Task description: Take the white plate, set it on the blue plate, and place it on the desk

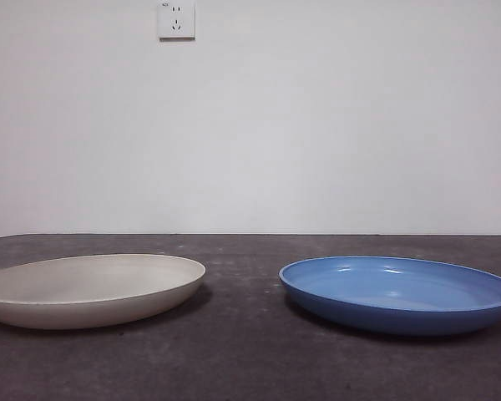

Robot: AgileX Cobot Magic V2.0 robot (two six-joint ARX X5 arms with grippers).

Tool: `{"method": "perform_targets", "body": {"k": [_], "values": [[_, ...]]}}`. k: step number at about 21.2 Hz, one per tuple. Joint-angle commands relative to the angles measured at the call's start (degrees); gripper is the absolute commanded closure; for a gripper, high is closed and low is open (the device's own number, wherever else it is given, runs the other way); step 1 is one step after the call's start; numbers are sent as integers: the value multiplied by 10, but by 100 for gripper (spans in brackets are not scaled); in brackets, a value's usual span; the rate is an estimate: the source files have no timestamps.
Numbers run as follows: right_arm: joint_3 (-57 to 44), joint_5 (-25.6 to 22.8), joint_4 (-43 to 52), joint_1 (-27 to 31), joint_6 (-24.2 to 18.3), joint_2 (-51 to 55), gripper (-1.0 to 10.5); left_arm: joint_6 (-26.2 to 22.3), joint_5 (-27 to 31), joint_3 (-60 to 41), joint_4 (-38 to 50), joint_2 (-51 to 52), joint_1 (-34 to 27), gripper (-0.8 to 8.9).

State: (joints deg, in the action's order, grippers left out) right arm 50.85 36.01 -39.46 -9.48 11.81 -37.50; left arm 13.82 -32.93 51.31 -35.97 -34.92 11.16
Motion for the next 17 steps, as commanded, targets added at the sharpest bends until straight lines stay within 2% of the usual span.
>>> {"method": "perform_targets", "body": {"k": [1, 4, 6, 7, 9, 11, 13, 14, 17], "values": [[10, -1, 5, -2, -17, -2, 935, -8, -8, 12, -19, -3, 2, 792], [10, -1, 4, -2, -31, -2, 935, -19, -7, 12, -34, -3, 2, 769], [10, 0, 4, -2, -33, -2, 926, -21, -7, 12, -33, -3, 2, 665], [10, 0, 4, -2, -34, -2, 890, -21, -7, 12, -31, -3, 2, 572], [10, 0, 5, -2, -34, -2, 749, -21, -5, 12, -30, -3, 2, 383], [10, 0, 4, -2, -33, -2, 549, -25, -5, 12, -31, -3, 2, 254], [10, -1, 4, -2, -33, -2, 412, -27, -5, 12, -30, -3, 2, 212], [10, 0, 4, -2, -33, -2, 381, -27, -5, 12, -30, -3, 2, 214], [10, 0, 4, -2, -33, -2, 370, -26, -5, 12, -31, -2, 2, 214]]}}
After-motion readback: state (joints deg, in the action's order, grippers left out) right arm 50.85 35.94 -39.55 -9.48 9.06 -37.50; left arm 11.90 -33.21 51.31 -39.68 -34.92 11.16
